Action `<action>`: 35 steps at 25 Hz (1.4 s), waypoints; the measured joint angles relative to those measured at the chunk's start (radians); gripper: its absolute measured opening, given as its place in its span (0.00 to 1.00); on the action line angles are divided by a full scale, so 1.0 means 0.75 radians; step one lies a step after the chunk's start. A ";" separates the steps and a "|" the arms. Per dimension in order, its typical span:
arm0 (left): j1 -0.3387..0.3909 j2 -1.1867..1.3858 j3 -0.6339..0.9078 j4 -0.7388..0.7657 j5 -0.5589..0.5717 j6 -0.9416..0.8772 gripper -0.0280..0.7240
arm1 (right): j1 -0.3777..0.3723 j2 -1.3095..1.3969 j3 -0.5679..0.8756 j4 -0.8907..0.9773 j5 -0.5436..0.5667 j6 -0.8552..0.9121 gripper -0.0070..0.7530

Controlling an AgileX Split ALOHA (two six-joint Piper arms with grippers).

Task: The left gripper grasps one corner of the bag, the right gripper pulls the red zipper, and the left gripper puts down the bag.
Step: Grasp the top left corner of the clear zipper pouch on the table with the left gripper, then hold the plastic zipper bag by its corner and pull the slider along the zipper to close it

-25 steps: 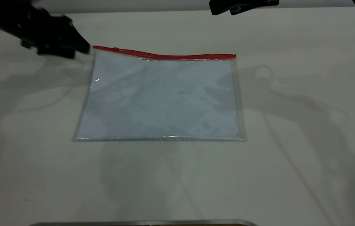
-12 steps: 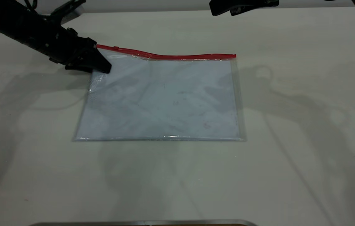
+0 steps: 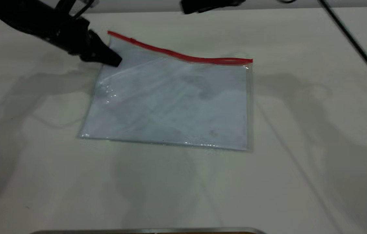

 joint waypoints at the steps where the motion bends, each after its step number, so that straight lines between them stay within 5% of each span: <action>1: -0.012 -0.013 0.000 -0.003 0.007 0.078 0.11 | 0.014 0.050 -0.063 0.006 0.030 -0.005 0.63; 8: -0.081 -0.053 0.000 -0.092 0.011 0.343 0.11 | 0.096 0.274 -0.356 0.023 0.079 -0.004 0.63; 22: -0.087 -0.054 0.000 -0.098 0.037 0.372 0.11 | 0.103 0.364 -0.428 0.081 0.045 0.004 0.63; 35: -0.087 -0.054 0.000 -0.118 0.037 0.372 0.11 | 0.103 0.364 -0.428 0.077 -0.001 0.004 0.36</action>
